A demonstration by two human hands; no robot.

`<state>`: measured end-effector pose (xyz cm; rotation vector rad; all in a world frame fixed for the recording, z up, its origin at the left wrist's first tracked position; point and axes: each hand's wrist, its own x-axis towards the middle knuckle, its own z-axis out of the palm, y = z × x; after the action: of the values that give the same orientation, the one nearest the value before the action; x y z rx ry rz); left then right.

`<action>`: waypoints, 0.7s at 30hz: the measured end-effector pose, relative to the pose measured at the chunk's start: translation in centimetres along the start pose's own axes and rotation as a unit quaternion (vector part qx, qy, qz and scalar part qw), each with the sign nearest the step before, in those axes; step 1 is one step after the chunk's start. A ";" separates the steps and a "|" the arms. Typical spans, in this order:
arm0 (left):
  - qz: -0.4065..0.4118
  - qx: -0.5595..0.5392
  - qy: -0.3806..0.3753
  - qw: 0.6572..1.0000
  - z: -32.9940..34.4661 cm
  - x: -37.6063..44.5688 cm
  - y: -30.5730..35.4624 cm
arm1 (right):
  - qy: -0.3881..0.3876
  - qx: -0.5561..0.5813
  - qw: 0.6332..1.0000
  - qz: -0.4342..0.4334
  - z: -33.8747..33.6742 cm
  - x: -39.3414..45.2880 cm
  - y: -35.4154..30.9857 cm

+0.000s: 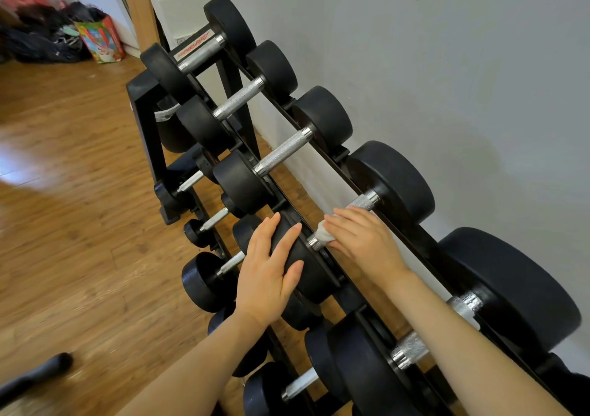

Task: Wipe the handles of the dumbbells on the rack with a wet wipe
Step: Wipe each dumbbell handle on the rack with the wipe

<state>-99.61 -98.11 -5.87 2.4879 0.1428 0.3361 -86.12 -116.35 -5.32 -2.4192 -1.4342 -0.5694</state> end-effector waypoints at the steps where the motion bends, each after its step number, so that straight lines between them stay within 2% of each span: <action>1: 0.002 -0.003 0.000 1.000 0.0 0.0 0.0 | 0.003 -0.003 1.000 0.005 -0.1 0.0 0.1; 12: 0.002 -0.003 0.003 1.000 0.1 0.0 -0.1 | -0.009 0.009 1.000 0.004 0.5 0.1 -0.3; 17: -0.008 0.011 -0.010 1.000 -0.2 -0.1 0.2 | 0.007 0.021 0.999 0.049 -0.2 -0.3 0.2; 21: -0.033 0.020 -0.025 0.999 -0.7 -0.5 0.8 | 0.039 0.059 0.990 0.120 -0.8 -1.0 -1.0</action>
<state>-100.25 -98.38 -4.94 2.5227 0.2111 0.2449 -87.55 -117.01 -5.07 -2.3991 -1.0934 -0.5017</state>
